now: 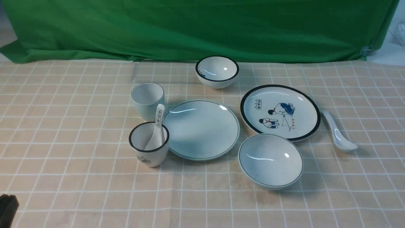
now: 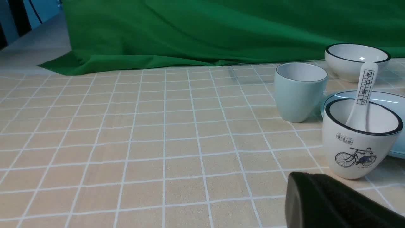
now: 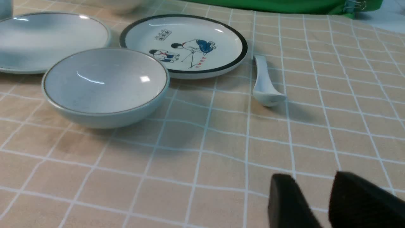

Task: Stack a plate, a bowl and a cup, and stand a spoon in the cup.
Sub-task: Use the right arm to grab a blue rice bowl

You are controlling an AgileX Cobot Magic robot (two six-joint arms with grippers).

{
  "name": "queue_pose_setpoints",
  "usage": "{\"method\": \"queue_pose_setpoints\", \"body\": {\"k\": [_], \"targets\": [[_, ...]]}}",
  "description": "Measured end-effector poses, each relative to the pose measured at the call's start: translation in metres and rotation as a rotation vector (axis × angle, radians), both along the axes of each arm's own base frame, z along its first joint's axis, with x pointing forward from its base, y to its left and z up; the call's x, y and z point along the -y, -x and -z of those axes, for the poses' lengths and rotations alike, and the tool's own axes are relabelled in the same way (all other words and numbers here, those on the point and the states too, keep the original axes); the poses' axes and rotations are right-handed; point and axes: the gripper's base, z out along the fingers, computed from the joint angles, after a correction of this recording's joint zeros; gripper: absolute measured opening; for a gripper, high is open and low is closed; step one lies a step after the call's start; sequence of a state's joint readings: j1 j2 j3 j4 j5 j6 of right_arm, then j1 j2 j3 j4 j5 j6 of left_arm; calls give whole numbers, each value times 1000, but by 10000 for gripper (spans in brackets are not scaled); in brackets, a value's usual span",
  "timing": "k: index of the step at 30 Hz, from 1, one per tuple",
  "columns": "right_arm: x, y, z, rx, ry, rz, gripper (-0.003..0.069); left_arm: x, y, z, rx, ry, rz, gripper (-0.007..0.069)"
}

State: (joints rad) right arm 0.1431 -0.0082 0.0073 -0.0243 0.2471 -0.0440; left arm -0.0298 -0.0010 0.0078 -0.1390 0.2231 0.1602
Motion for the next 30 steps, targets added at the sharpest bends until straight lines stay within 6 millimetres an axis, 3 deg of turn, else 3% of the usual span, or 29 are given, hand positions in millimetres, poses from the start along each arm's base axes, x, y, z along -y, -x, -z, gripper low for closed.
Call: {"method": "queue_pose_setpoints", "body": {"k": [19,21,23,26,30], "targets": [[0,0,0,0,-1,0,248,0,0,-1,13,4,-2,21],[0,0,0,0,-1,0,248,0,-1,-6,59,107,-10,21],[0,0,0,0,-1,0,248,0,-1,-14,132,385,-30,21],[0,0,0,0,-1,0,248,-5,0,-25,242,617,-59,21],[0,0,0,0,-1,0,248,-7,3,-42,309,738,-47,21]]}}
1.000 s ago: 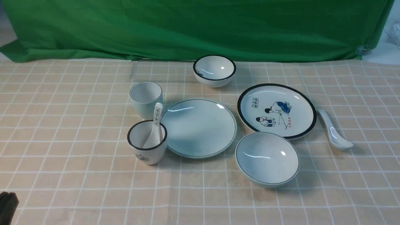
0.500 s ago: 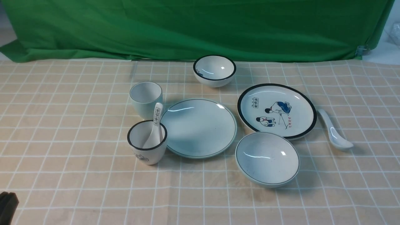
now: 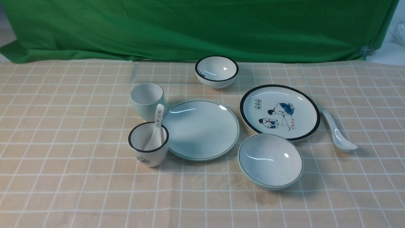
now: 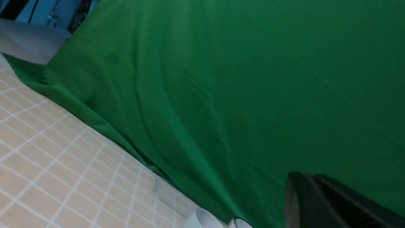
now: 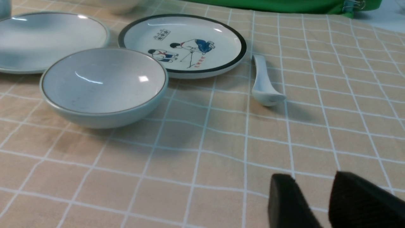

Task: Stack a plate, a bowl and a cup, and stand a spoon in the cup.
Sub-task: Use the right arm to grab a blue rice bowl

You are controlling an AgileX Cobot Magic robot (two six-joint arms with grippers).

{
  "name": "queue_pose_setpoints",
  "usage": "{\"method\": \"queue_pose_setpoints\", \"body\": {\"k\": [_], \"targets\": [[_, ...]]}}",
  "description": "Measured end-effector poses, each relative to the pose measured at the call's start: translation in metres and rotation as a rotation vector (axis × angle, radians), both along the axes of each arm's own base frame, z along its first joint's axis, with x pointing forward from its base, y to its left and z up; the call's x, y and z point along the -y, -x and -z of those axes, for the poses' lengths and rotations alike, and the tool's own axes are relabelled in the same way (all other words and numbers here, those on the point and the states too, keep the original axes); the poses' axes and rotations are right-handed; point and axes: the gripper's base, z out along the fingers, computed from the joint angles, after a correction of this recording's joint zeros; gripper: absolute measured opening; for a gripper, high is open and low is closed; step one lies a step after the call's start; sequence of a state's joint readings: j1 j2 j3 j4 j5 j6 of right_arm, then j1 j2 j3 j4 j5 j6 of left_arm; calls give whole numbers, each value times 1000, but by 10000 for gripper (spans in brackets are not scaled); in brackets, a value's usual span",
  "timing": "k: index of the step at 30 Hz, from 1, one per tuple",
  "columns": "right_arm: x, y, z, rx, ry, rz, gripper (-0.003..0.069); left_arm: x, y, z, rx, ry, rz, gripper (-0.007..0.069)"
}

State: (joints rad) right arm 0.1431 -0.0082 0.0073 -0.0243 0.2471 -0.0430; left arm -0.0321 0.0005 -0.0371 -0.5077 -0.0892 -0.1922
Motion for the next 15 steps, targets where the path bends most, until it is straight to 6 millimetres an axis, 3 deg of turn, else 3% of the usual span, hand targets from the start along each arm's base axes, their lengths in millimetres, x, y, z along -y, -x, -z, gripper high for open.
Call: {"method": "queue_pose_setpoints", "body": {"k": [3,6,7,9,13,15], "targets": [[0,0,0,0,1,0,248,9,3,-33,-73,-110,96,21],[0,0,0,0,1,0,248,20,-5,-64,-261,-309,225,21],[0,0,0,0,1,0,248,20,-4,-67,-263,-323,230,21],[0,0,0,0,1,0,248,31,-24,-91,-431,-503,363,21],[0,0,0,0,1,0,248,40,-60,-100,-584,-647,473,21],[0,0,0,0,1,0,248,47,-88,-102,-636,-710,525,21]]}}
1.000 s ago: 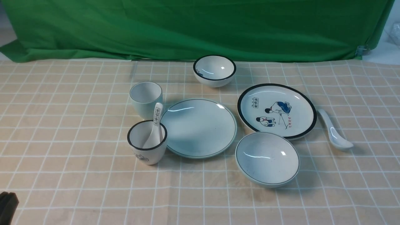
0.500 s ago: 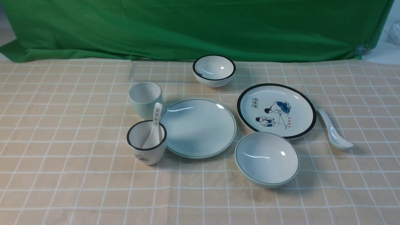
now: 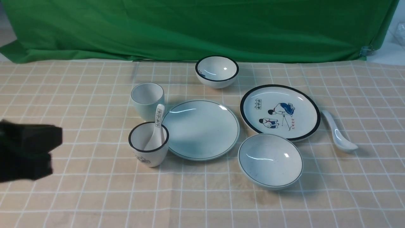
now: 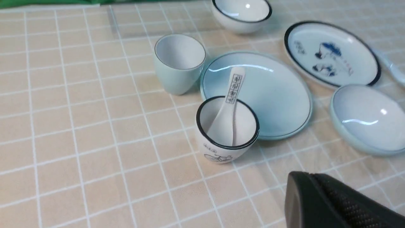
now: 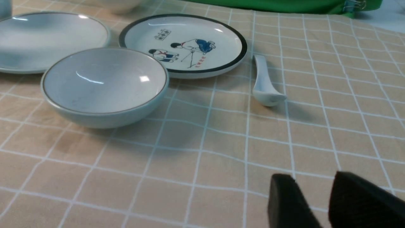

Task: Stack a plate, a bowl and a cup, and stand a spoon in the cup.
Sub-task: Use the right arm to grab a blue rice bowl

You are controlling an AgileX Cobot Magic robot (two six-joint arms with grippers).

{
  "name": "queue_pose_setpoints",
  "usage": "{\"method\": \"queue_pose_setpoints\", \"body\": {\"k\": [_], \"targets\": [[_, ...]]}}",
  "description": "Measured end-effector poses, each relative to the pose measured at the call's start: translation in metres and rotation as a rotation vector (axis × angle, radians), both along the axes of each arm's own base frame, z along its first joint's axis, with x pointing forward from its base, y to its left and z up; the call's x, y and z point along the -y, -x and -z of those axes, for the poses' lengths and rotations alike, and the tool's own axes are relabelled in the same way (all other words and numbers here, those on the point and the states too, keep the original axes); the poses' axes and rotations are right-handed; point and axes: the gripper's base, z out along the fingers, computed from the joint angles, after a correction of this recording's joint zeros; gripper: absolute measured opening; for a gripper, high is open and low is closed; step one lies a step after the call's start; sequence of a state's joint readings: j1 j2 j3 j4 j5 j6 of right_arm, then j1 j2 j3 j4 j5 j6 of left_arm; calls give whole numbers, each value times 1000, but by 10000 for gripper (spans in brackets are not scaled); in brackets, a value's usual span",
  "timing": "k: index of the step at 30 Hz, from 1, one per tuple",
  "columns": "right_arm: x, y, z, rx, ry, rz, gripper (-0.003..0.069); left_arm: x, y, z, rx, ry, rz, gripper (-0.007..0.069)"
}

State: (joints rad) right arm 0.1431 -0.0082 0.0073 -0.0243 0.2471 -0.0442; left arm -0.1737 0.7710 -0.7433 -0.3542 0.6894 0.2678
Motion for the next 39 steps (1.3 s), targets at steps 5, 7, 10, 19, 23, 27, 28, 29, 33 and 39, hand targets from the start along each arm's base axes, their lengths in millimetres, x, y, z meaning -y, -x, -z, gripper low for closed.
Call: {"method": "queue_pose_setpoints", "body": {"k": [5,7,10,19,23,27,28,29,33,39], "targets": [[0,-1,-3,30,-11,0,248,19,-32,7,-53,-23,105,21],[-1,-2,-9,84,-93,11,248,26,-32,6,-48,-26,153,21],[-2,-4,-24,202,-446,46,248,33,-25,2,-21,-42,219,21],[-9,-12,-62,44,-573,26,145,30,-11,-10,70,-56,252,21],[-31,-43,-99,-331,-226,-125,129,31,-10,-12,97,-50,272,21],[-61,-87,-120,-599,29,-284,125,32,-8,-15,104,-18,278,21],[-68,-98,-122,-637,73,-312,125,32,-6,-16,110,-14,280,21],[-81,-114,-122,-685,127,-352,125,32,-3,-18,124,-9,281,21],[-127,-151,-115,-739,299,-469,155,27,12,-27,183,-2,291,21],[-187,-185,-89,-787,471,-594,422,22,36,-37,236,5,314,21]]}}
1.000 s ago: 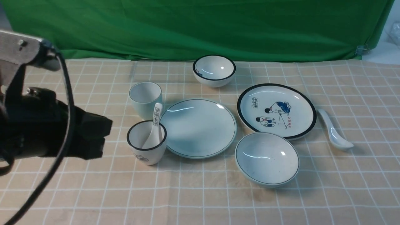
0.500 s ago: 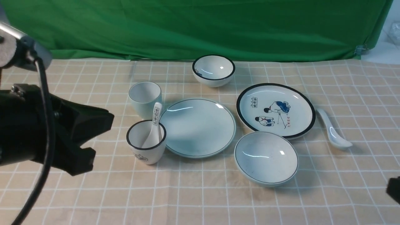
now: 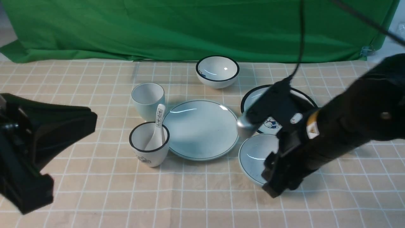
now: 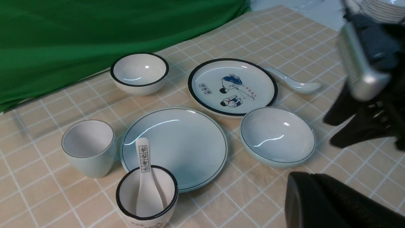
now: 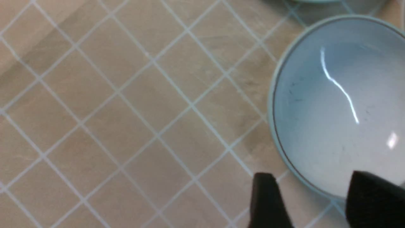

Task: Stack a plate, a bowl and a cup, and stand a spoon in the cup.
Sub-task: Use the right arm to grab a blue rice bowl

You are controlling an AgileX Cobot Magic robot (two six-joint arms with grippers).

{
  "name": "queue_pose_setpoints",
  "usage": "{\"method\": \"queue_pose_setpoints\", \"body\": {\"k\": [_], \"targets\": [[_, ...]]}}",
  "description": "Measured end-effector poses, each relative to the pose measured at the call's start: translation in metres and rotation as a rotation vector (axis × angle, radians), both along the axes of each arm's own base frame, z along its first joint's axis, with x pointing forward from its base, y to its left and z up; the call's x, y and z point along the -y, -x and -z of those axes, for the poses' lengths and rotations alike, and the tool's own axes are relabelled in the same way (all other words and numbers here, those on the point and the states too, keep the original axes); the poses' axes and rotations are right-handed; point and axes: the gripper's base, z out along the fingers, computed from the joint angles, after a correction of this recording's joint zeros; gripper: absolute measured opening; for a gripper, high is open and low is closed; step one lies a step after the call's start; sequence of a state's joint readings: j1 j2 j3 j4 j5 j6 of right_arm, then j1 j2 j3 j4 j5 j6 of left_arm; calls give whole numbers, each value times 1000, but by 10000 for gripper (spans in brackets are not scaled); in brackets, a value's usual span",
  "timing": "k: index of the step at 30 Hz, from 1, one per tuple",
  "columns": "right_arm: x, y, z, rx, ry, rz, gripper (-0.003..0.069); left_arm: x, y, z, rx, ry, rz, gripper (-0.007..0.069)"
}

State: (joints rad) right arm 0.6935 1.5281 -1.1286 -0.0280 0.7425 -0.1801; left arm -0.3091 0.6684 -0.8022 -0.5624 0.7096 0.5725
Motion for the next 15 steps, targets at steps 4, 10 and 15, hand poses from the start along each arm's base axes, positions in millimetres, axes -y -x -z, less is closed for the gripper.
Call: {"method": "queue_pose_setpoints", "body": {"k": [4,10,15], "targets": [[-19,-22,36,-27,62,-31,525,-3,13,-3,20,2,15,21],[-27,-41,84,-24,175,-74,405,-4,18,-2,13,-18,29,21],[-29,-45,98,-39,202,-84,243,-5,18,-1,12,-30,29,21]]}}
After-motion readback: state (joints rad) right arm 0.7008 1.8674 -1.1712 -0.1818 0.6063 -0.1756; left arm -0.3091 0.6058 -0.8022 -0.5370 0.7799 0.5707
